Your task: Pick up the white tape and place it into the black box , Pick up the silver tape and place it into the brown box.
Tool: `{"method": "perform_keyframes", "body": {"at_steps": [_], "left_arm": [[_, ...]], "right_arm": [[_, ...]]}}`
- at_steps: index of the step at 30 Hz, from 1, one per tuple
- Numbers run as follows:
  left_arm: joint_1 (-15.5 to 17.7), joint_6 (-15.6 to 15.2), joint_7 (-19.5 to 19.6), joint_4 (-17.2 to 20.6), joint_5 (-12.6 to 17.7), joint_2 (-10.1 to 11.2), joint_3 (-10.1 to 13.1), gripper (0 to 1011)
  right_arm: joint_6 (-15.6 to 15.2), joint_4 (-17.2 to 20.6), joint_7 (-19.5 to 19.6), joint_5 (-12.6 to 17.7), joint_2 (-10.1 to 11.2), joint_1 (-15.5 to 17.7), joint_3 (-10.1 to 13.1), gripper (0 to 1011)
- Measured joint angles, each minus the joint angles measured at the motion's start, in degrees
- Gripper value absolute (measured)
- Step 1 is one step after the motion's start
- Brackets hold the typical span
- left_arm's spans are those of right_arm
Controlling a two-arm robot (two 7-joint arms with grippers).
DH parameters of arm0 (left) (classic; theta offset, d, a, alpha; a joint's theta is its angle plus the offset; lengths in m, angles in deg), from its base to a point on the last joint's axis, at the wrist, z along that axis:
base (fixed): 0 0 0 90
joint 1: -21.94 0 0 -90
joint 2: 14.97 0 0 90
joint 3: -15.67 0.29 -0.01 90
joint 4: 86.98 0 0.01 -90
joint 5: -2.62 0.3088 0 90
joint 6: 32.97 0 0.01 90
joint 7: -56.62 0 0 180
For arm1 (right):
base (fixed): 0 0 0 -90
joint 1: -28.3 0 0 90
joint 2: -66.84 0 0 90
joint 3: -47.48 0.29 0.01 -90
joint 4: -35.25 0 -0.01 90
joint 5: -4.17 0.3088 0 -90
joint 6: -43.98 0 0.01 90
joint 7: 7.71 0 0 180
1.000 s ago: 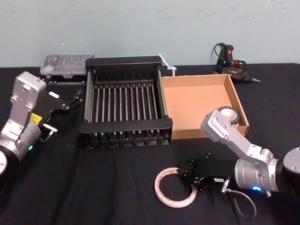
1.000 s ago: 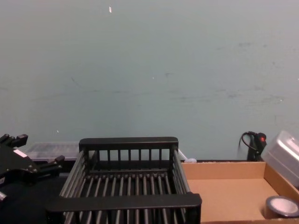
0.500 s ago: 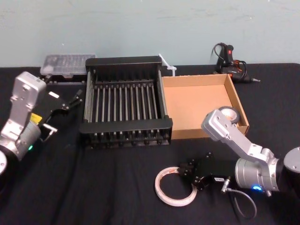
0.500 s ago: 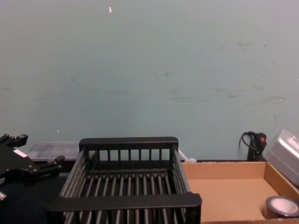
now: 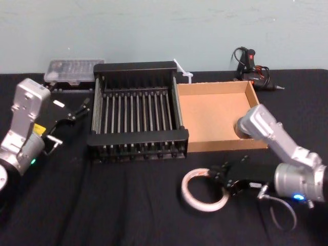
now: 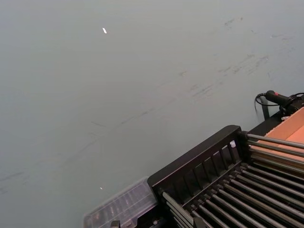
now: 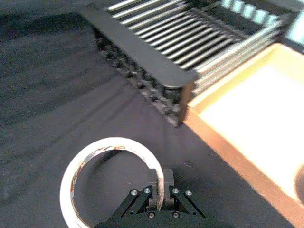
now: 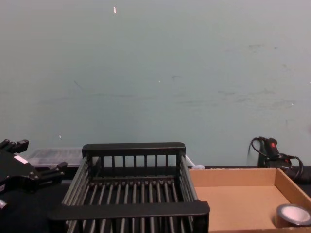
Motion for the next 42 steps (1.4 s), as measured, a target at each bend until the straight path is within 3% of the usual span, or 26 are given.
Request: {"method": "perform_keyframes", "body": {"at_steps": [9,18,30,42], "left_arm": [[0.0,0.0,0.0,0.0,0.0,0.0,0.0,1001],[0.0,0.0,0.0,0.0,0.0,0.0,0.0,1001],[0.0,0.0,0.0,0.0,0.0,0.0,0.0,1001],[0.0,0.0,0.0,0.0,0.0,0.0,0.0,1001]], "right_arm": [[-0.5,1.9,3.7,1.8,1.9,1.7,4.6,90],[-0.5,0.2,6.0,2.2,0.3,0.0,6.6,90],[-1.6,-4.3,6.5,0.9,-4.3,-6.2,5.4,90],[-1.4,-8.3,5.2,-1.2,-8.9,-13.5,2.1,90]]}}
